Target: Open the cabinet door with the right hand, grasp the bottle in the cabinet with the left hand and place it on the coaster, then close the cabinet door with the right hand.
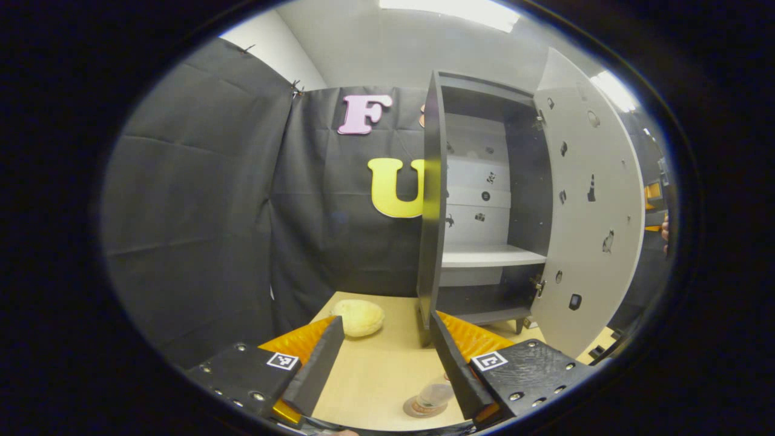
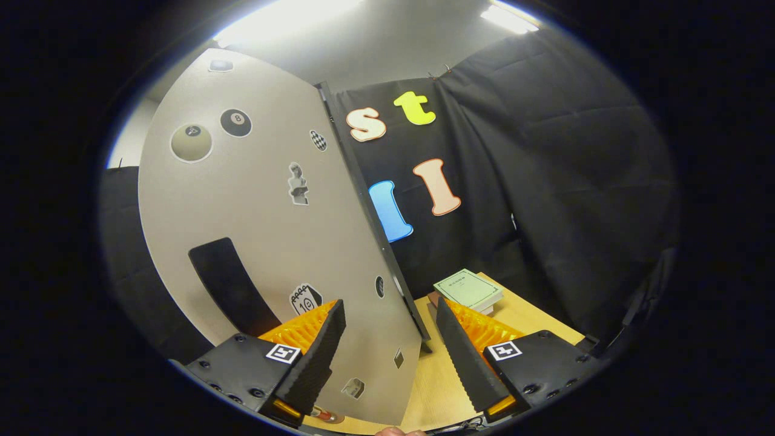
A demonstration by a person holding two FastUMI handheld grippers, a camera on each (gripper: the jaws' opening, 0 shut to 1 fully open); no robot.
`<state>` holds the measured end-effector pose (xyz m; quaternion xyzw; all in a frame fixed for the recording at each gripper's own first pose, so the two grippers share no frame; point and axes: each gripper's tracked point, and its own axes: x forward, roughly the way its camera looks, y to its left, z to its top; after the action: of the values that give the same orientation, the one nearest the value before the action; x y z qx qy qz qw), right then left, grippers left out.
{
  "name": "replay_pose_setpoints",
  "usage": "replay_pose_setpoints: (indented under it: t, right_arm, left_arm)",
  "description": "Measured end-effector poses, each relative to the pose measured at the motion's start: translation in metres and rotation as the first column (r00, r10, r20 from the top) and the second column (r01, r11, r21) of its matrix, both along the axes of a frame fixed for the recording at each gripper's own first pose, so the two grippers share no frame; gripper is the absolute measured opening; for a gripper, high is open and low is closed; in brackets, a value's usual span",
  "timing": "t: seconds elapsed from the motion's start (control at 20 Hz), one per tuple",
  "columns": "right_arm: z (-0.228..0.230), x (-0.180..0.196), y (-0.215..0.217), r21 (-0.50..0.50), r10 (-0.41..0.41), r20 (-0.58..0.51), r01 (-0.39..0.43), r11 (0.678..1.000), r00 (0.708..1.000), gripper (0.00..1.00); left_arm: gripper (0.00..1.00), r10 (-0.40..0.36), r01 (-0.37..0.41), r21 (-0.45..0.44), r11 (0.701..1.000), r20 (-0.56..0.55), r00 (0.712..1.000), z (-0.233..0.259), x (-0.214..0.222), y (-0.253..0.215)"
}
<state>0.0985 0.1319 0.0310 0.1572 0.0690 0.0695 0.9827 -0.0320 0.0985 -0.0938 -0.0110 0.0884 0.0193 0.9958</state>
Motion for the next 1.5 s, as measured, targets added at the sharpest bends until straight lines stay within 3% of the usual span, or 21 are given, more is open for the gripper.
replay_pose_setpoints:
  t: [0.15, 0.5, 0.9, 1.1, 1.3, 1.5]
  right_arm:
    - [0.008, 0.003, 0.015, -0.071, 0.015, 0.038, -0.013, 0.997, 0.999, 0.96]
    - [0.014, 0.016, 0.074, -0.081, 0.133, 0.053, -0.128, 0.988, 0.990, 0.96]
    - [0.014, 0.037, 0.162, -0.150, 0.299, 0.058, -0.288, 0.946, 0.952, 0.98]
    - [0.026, 0.037, 0.152, -0.177, 0.262, 0.084, -0.244, 0.953, 0.962, 0.98]
    - [0.029, 0.039, 0.101, -0.275, 0.158, 0.120, -0.120, 0.954, 0.980, 0.98]
    - [0.024, 0.033, 0.057, -0.272, 0.080, 0.145, -0.038, 0.962, 0.986, 0.98]
  left_arm:
    - [0.88, 0.042, -0.043, -0.011, 0.999, -0.002, 0.999, -0.002, -0.003, 0.001]
    - [0.85, 0.125, -0.125, 0.002, 0.992, -0.023, 0.992, -0.001, -0.013, 0.005]
    - [0.85, 0.166, -0.166, 0.017, 0.986, 0.002, 0.986, 0.013, -0.014, 0.014]
    - [0.86, 0.110, -0.110, -0.001, 0.994, 0.019, 0.994, 0.019, -0.005, -0.002]
    - [0.86, 0.051, -0.049, -0.037, 0.998, 0.031, 0.998, 0.030, 0.014, -0.036]
    - [0.88, 0.000, 0.005, -0.102, 0.995, 0.044, 0.999, 0.050, 0.043, -0.074]
